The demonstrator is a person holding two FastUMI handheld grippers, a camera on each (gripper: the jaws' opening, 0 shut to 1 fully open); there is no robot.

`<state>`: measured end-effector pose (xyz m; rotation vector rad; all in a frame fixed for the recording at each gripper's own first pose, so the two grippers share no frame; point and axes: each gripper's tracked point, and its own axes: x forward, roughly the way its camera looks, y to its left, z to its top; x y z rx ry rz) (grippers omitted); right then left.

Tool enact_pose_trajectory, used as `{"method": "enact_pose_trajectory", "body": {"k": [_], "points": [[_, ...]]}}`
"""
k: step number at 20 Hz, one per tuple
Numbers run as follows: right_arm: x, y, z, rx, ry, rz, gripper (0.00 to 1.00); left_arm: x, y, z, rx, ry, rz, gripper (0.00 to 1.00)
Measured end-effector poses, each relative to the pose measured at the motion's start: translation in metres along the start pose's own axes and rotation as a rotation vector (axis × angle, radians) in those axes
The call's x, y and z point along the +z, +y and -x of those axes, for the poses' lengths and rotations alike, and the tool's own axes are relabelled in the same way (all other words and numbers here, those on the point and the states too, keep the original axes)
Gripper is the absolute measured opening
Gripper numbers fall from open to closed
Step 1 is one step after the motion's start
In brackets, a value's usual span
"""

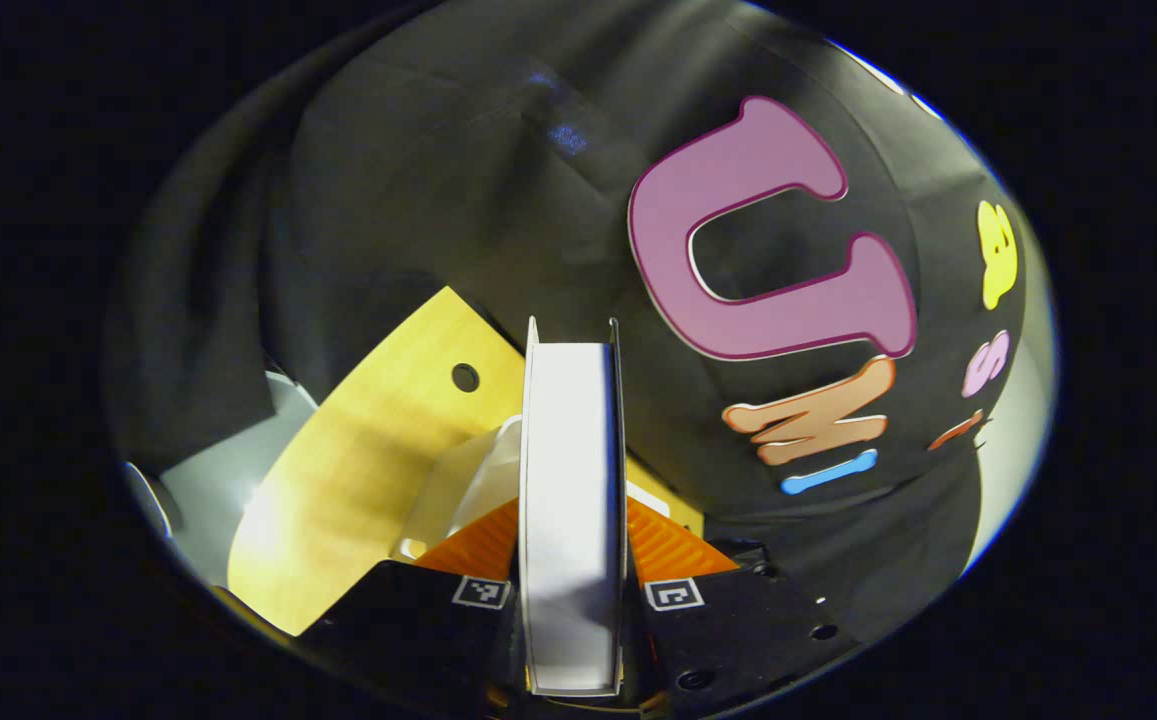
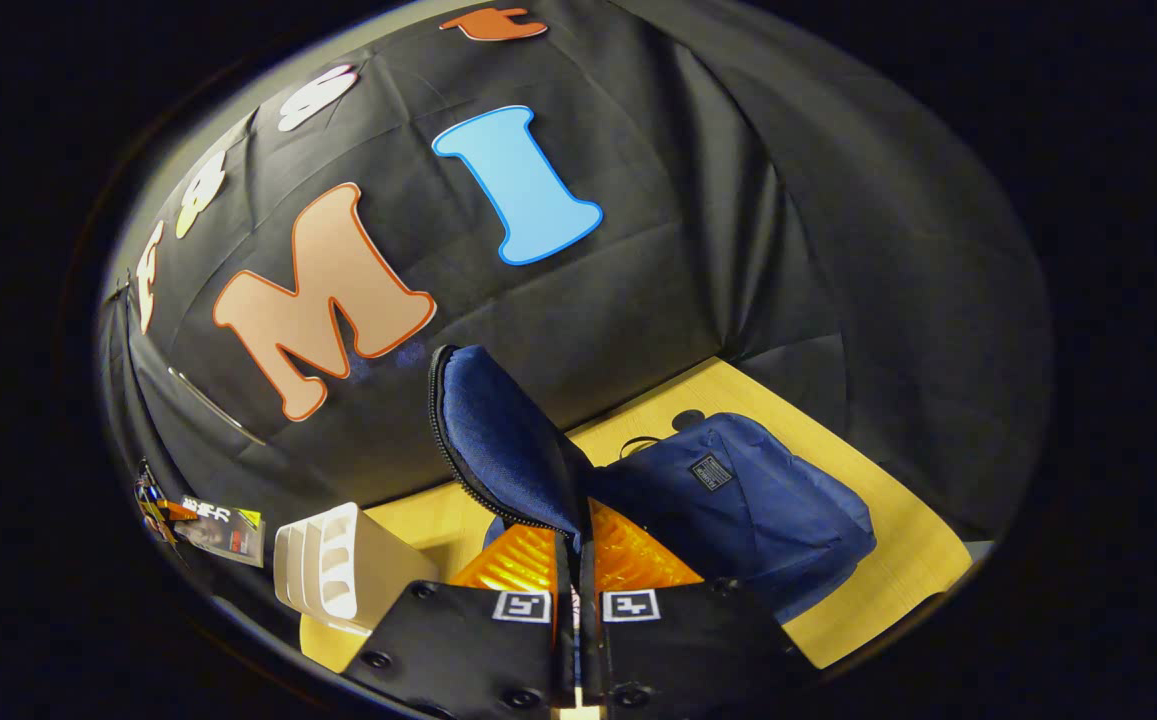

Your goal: Open the schoolbag, grab two books from the bookshelf and put them into the schoolbag.

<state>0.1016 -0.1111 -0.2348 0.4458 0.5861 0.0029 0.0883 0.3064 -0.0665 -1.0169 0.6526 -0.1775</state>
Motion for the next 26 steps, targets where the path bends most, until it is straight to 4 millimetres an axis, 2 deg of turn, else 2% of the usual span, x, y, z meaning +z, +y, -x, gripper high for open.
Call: {"method": "enact_pose_trajectory", "body": {"k": [3,6,8,10,15,20,23,26], "points": [[-0.001,0.002,0.0,0.003,0.007,-0.016,0.06,-0.008,0.0,-0.001,-0.058,-0.024,0.046,0.34],[-0.004,0.003,0.0,0.004,0.013,0.001,0.05,-0.033,-0.02,-0.007,-0.152,-0.019,0.123,0.34],[-0.003,0.003,0.001,0.005,0.015,0.009,0.05,-0.054,-0.022,-0.023,-0.166,0.008,0.137,0.34],[-0.003,0.003,0.003,0.008,0.015,0.01,0.06,-0.077,-0.033,-0.042,-0.187,0.046,0.14,0.34],[-0.002,0.003,0.002,0.016,0.02,0.008,0.06,-0.133,-0.079,-0.094,-0.251,0.15,0.15,0.34],[0.003,0.0,0.002,0.033,0.014,0.007,0.06,-0.191,-0.116,-0.144,-0.252,0.24,0.156,0.34],[0.006,0.0,-0.003,0.05,0.014,-0.007,0.06,-0.227,-0.147,-0.172,-0.256,0.294,0.15,0.34],[0.006,-0.003,-0.005,0.069,0.008,-0.036,0.05,-0.268,-0.168,-0.199,-0.246,0.36,0.121,0.34]]}}
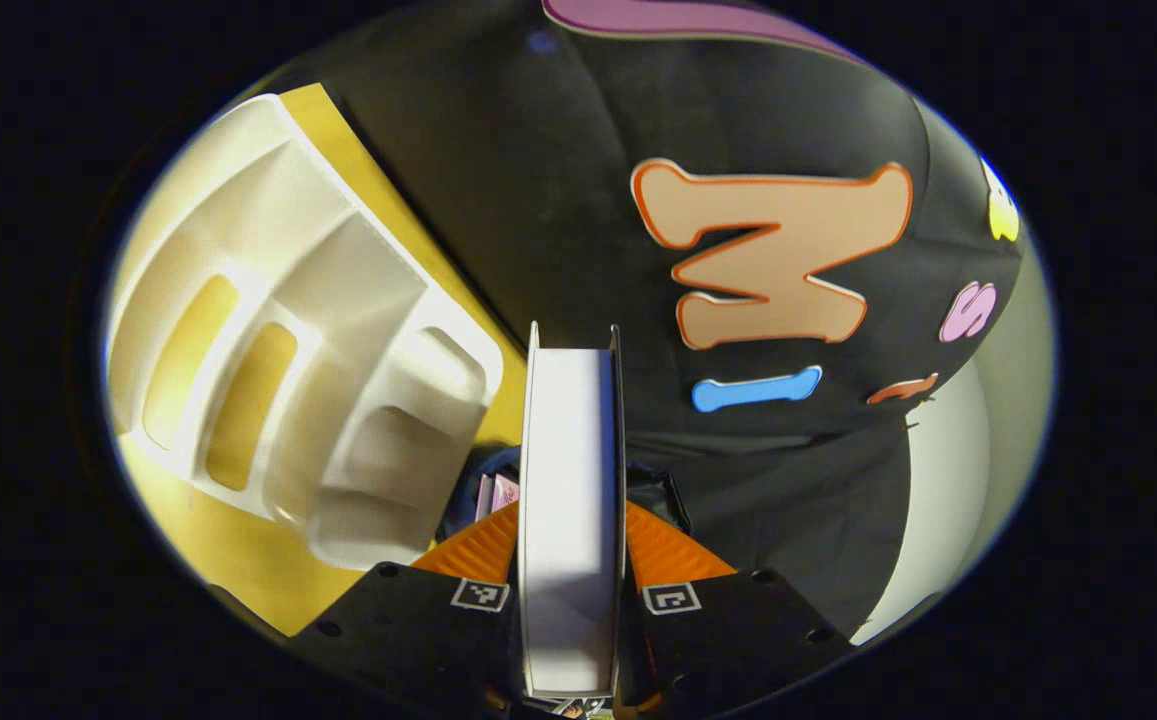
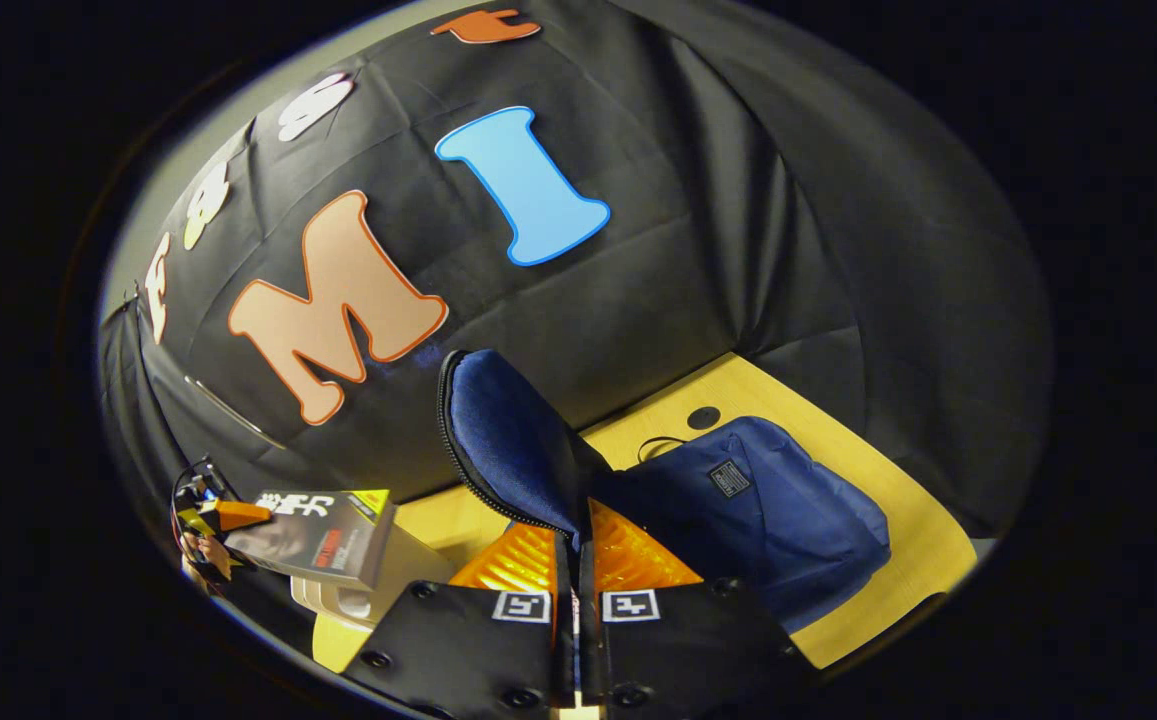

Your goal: Open the schoolbag, grab two books from the bookshelf and put them into the schoolbag.

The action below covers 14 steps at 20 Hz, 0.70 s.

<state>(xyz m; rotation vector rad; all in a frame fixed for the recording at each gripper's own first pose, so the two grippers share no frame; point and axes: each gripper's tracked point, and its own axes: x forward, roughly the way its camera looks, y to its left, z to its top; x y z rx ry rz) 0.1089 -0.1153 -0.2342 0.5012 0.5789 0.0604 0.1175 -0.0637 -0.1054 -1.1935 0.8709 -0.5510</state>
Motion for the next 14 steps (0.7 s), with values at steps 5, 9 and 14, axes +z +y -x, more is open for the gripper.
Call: {"method": "enact_pose_trajectory", "body": {"k": [5,9,14], "points": [[0.004,-0.003,0.002,0.035,0.013,0.013,0.05,-0.048,-0.002,-0.064,0.057,0.08,-0.023,0.34],[0.01,-0.003,0.002,0.057,0.018,0.027,0.06,-0.079,-0.003,-0.113,0.069,0.124,-0.03,0.34],[0.011,0.003,0.003,0.09,0.032,0.042,0.05,-0.114,0.01,-0.167,0.106,0.173,-0.007,0.32]]}}
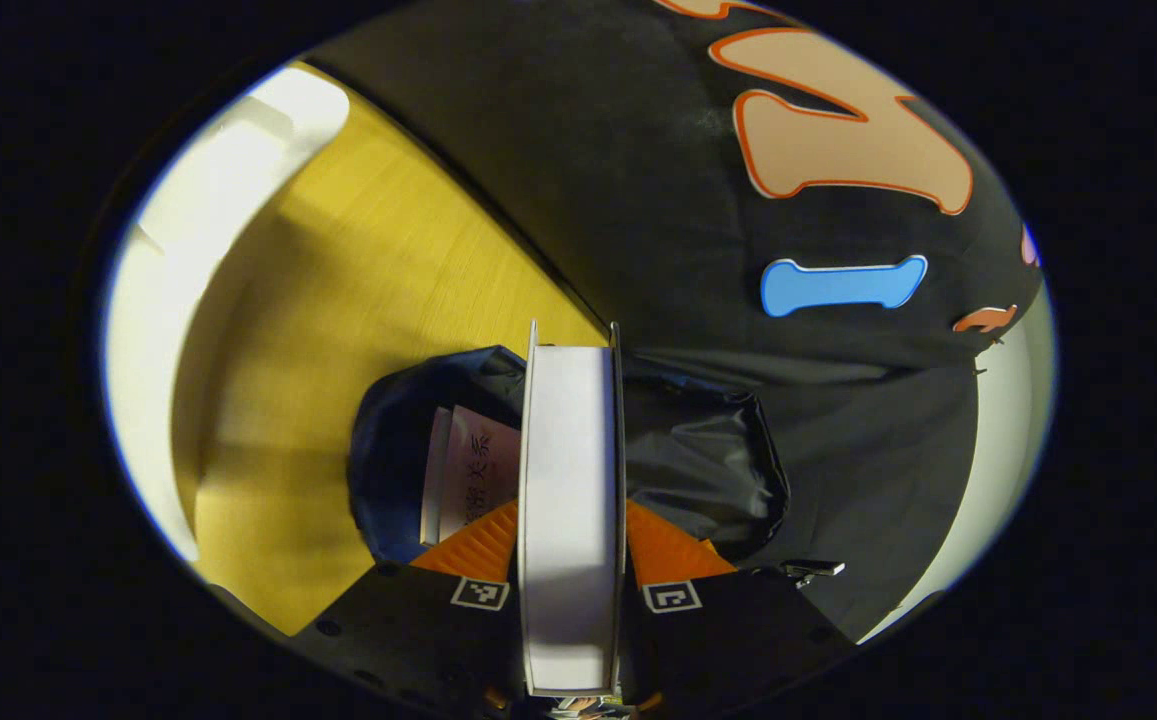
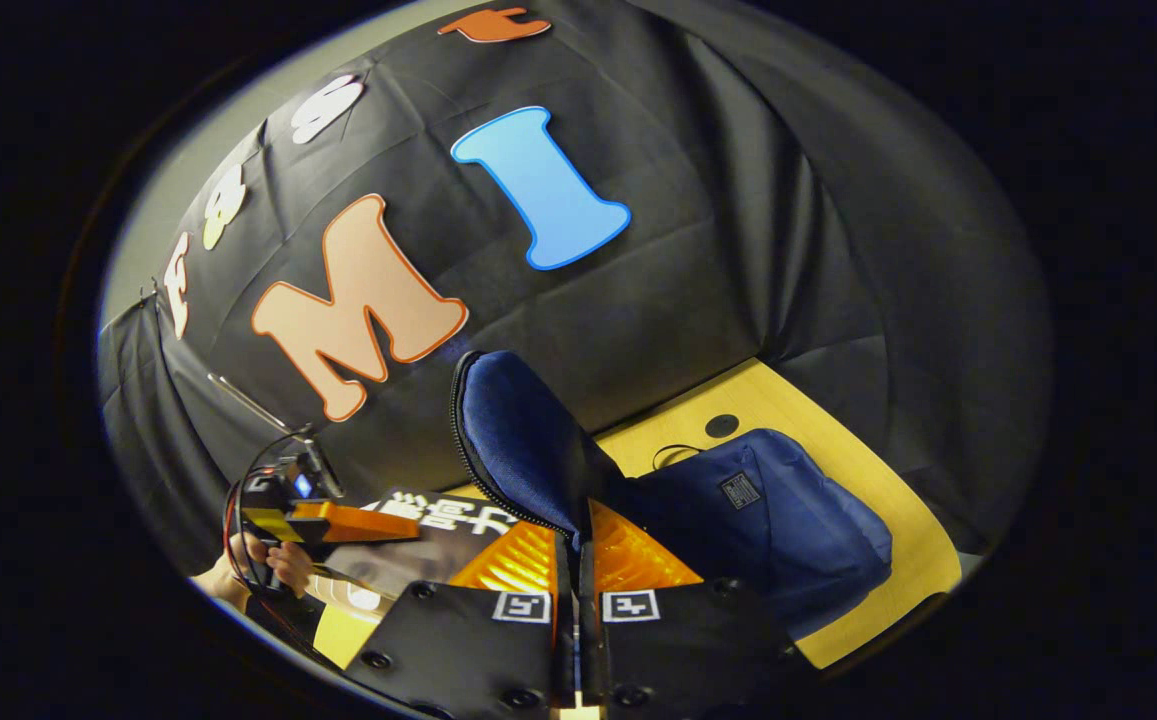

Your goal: Open the schoolbag, grab two books from the bookshelf and put them into the schoolbag.

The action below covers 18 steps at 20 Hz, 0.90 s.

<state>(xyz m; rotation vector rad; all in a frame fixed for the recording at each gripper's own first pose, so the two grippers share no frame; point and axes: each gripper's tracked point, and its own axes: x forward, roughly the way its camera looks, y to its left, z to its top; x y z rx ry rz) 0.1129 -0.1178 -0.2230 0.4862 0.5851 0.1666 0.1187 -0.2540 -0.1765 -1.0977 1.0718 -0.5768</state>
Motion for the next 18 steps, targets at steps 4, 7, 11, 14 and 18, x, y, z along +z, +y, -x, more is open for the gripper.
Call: {"method": "enact_pose_trajectory", "body": {"k": [4,7,11,14,18], "points": [[0.004,0.002,-0.002,0.023,0.004,0.011,0.05,-0.021,0.007,-0.037,0.014,0.034,0.032,0.34],[0.004,0.007,-0.003,0.042,0.009,0.013,0.06,-0.034,0.007,-0.061,0.006,0.053,0.064,0.34],[0.002,0.013,-0.007,0.059,0.013,0.005,0.05,-0.049,0.008,-0.087,-0.023,0.068,0.128,0.34],[0.001,0.014,-0.008,0.061,0.013,-0.002,0.06,-0.052,0.012,-0.093,-0.049,0.046,0.155,0.35],[0.002,0.012,-0.012,0.051,0.013,-0.016,0.05,-0.051,0.024,-0.101,-0.02,0.041,0.182,0.35]]}}
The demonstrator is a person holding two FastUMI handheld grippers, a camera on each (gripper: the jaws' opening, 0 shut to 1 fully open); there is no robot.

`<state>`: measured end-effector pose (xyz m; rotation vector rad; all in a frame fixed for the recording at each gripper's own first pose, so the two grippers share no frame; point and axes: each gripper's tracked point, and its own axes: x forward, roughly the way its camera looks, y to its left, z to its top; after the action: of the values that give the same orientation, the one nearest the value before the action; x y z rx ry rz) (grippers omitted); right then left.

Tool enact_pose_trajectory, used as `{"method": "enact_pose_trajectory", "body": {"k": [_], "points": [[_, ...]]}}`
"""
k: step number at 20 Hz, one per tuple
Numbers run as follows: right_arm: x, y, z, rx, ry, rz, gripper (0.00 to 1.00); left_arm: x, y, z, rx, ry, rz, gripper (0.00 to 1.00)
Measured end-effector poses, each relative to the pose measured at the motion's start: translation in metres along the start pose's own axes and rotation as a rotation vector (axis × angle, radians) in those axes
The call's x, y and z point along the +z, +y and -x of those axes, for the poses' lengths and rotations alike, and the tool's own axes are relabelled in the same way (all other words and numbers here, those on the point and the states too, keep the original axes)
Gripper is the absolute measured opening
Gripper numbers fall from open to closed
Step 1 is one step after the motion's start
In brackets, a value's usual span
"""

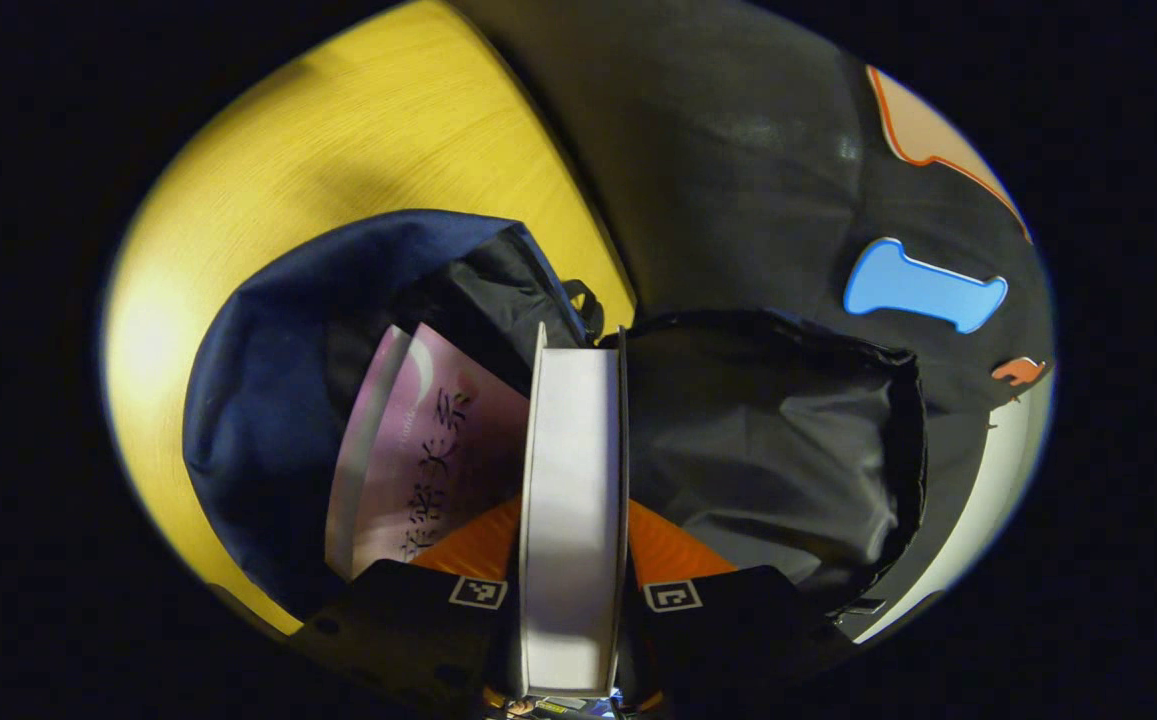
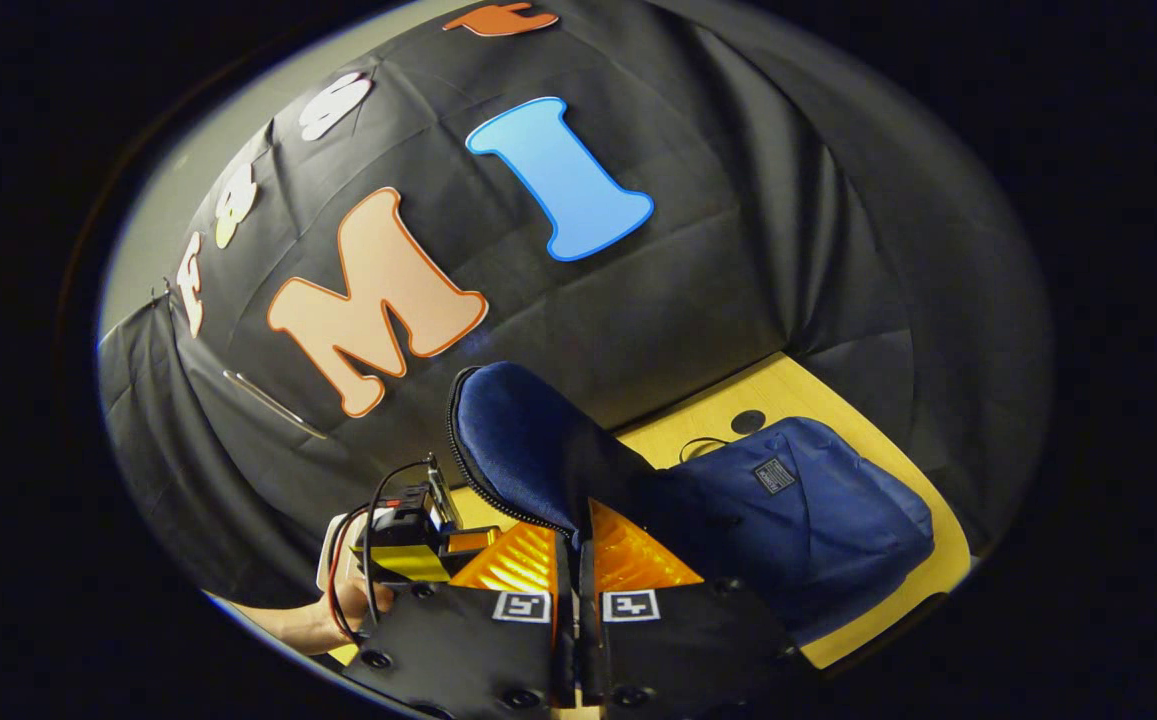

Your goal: Open the schoolbag, grab two books from the bookshelf and put them into the schoolbag.

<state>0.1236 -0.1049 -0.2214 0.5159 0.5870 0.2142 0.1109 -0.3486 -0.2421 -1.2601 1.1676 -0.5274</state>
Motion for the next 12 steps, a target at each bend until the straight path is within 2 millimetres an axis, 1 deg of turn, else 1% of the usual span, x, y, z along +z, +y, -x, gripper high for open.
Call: {"method": "enact_pose_trajectory", "body": {"k": [2,3,4,5,6,7,9,12], "points": [[-0.001,-0.001,-0.002,-0.009,-0.001,0.005,0.06,0.0,0.007,0.001,0.04,0.005,-0.009,0.37],[-0.002,-0.002,-0.004,-0.012,0.003,0.005,0.05,0.0,0.011,0.0,0.069,0.009,-0.023,0.42],[-0.004,-0.002,-0.003,-0.013,0.005,0.003,0.06,0.002,0.017,0.001,0.111,0.005,-0.048,0.46],[-0.005,-0.001,-0.005,-0.017,0.007,0.007,0.05,0.001,0.021,0.0,0.139,0.005,-0.084,0.53],[-0.007,0.0,-0.005,-0.018,0.009,0.011,0.06,0.002,0.023,0.001,0.159,0.002,-0.119,0.65],[-0.008,0.001,-0.006,-0.019,0.011,0.016,0.05,0.003,0.023,0.004,0.181,0.003,-0.161,0.62],[-0.01,0.003,-0.007,-0.022,0.013,0.026,0.06,0.008,0.025,0.013,0.236,-0.008,-0.267,0.65],[-0.012,0.004,-0.008,-0.027,0.016,0.029,0.05,0.025,0.032,0.032,0.339,-0.052,-0.411,0.69]]}}
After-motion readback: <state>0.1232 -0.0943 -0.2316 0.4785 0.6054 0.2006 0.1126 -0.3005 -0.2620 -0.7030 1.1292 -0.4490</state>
